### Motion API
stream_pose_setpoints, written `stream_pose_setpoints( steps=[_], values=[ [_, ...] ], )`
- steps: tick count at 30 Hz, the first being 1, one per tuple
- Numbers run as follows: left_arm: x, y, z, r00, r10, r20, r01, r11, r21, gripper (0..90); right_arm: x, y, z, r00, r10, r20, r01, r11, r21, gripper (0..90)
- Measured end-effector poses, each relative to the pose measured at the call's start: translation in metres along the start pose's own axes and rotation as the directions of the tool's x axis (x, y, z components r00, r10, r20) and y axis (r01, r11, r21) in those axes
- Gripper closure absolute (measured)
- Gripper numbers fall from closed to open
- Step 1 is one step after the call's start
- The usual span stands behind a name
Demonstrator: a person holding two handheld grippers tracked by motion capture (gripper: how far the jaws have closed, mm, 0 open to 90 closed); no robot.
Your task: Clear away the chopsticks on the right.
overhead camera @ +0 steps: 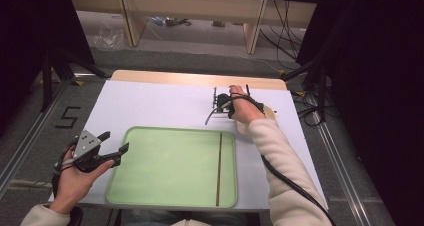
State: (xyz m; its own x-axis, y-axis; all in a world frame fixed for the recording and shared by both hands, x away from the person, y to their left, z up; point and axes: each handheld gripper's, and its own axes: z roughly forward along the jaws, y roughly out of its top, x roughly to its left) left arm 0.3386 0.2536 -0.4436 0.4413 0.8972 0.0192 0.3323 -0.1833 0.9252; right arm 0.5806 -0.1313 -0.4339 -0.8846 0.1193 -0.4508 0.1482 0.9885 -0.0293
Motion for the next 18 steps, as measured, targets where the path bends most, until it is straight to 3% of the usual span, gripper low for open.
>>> stream_pose_setpoints(
  steps=[9,14,15,16,17,18],
  values=[
    [0.000,0.000,0.000,1.0000,0.003,-0.001,-0.003,1.0000,0.000,25.5,0.001,0.006,0.004,1.0000,0.000,-0.007,0.000,1.000,0.009,63.9],
    [0.000,0.000,0.000,1.0000,0.002,-0.001,-0.002,1.0000,0.000,25.5,0.001,0.008,0.008,0.9997,-0.025,-0.009,0.025,1.000,0.018,65.8],
    [0.000,0.000,0.000,1.0000,0.001,0.000,-0.001,1.0000,-0.001,25.6,0.003,0.008,0.009,0.9996,0.006,-0.026,-0.005,0.999,0.036,66.2],
    [0.000,0.000,0.000,1.0000,0.001,0.000,-0.001,1.0000,-0.001,25.6,0.001,0.009,0.010,0.9995,-0.030,-0.013,0.030,0.999,0.022,66.4],
    [0.000,0.000,0.000,1.0000,0.005,-0.001,-0.005,1.0000,-0.001,25.5,0.003,0.008,0.011,0.9996,-0.006,-0.026,0.007,0.999,0.038,66.7],
    [0.000,0.000,-0.001,1.0000,0.006,-0.001,-0.006,1.0000,0.000,25.6,0.002,0.008,0.012,0.9994,-0.028,-0.019,0.029,0.999,0.026,67.0]
  ],
)
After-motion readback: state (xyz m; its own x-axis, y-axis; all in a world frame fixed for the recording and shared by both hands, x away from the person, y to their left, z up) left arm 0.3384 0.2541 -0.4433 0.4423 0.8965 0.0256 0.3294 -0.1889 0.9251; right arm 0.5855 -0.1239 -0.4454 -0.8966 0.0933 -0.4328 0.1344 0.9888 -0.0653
